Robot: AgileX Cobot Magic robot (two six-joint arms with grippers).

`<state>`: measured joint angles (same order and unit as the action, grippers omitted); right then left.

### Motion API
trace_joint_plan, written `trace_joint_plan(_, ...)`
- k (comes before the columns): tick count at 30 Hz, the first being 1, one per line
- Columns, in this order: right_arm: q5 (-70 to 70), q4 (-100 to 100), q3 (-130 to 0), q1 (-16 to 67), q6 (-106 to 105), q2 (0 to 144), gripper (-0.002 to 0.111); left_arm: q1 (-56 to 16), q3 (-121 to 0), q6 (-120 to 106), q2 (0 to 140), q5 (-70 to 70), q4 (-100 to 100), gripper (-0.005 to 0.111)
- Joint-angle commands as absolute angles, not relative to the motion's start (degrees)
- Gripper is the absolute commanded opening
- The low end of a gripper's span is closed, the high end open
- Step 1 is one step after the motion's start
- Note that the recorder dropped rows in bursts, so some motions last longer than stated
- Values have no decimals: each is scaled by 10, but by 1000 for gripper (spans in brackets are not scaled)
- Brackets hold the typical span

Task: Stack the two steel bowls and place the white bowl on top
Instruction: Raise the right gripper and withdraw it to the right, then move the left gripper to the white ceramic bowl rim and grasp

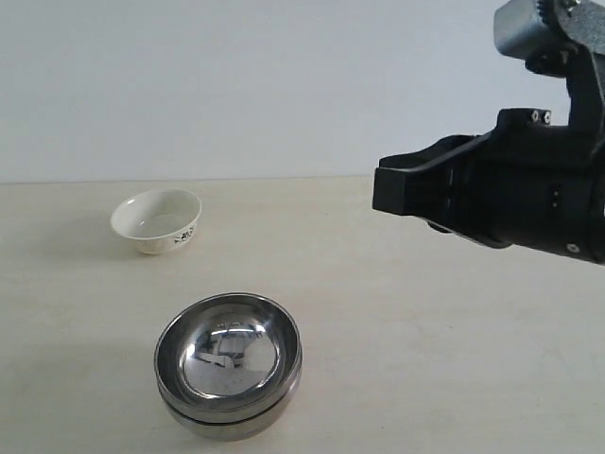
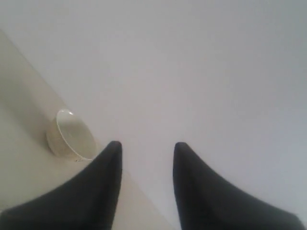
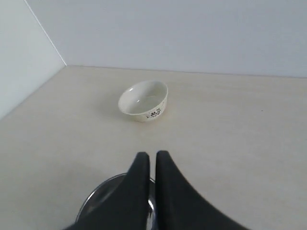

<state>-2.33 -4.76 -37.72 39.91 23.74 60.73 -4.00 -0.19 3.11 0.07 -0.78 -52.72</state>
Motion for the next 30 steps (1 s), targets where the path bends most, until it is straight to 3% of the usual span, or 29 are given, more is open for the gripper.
trace_joint_plan(1,-53,-51,-375,400,234,583,0,-39,0,12,0,42,-525,4)
trace_joint_plan(8,-120,-48,-301,400,251,500,0,-39,-108,-24,139,32,-427,4)
trace_joint_plan(15,-65,-51,-298,400,274,492,0,-39,-323,-48,446,-118,-256,4)
trace_joint_plan(20,-38,-51,-298,400,259,492,0,-39,-450,-49,666,-178,-240,4)
trace_joint_plan(30,7,-51,-298,400,217,492,0,-35,-643,-51,935,-171,-137,4)
